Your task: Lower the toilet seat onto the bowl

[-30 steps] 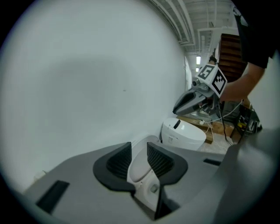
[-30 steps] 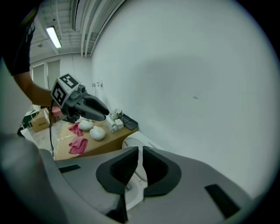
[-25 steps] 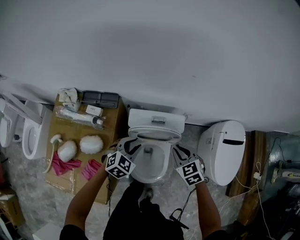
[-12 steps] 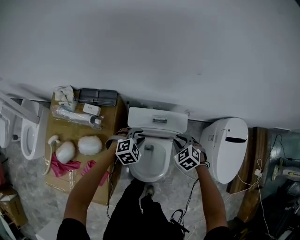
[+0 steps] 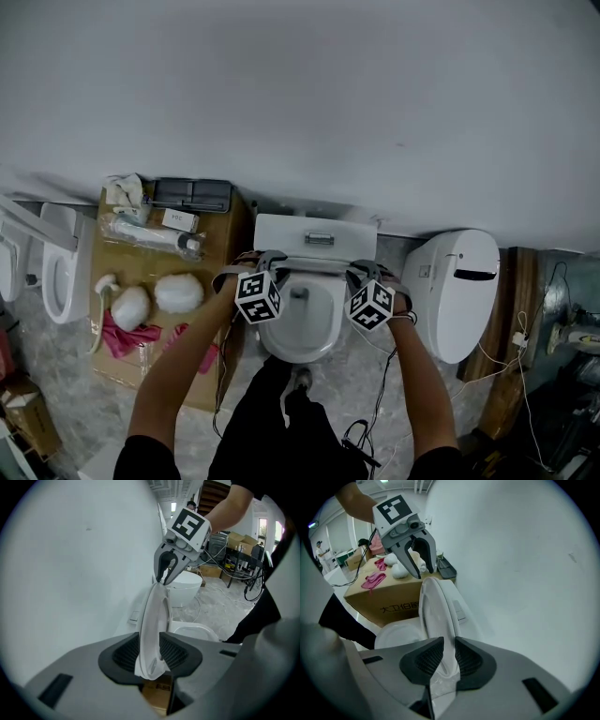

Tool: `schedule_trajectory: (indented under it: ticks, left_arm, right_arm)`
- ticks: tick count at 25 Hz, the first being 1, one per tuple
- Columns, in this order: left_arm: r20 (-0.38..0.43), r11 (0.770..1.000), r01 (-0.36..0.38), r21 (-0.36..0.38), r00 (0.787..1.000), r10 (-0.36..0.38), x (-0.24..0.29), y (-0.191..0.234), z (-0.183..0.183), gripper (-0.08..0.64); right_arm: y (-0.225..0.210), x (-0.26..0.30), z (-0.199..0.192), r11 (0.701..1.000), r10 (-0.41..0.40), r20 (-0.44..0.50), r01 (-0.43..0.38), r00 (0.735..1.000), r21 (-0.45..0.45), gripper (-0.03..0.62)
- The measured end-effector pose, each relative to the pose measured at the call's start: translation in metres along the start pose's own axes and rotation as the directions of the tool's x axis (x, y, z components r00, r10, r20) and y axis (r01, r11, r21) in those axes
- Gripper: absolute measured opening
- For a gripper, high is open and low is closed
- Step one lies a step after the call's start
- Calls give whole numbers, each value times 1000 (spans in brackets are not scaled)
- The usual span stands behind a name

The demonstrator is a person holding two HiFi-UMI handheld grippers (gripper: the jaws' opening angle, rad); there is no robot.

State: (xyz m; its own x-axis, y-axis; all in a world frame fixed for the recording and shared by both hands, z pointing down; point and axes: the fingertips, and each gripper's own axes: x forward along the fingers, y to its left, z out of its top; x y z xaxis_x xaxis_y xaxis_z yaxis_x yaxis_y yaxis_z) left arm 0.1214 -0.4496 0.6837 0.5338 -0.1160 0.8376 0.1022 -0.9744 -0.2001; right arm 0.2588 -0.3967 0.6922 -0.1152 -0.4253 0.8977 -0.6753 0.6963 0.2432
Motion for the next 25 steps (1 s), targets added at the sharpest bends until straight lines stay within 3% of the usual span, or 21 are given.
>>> schedule_trajectory:
  ticks: [13,25]
  left_arm:
    - [-38,999,6,39,999,-4,7,-9,-7,132]
    - [-70,995,51,85,997,-45,4,-58,-17,51]
  right_arm:
    - [11,-3,-6,998,23,-13,-24,1000,-55,63]
    - [58,-21,-20,991,87,8,-85,996,-107,63]
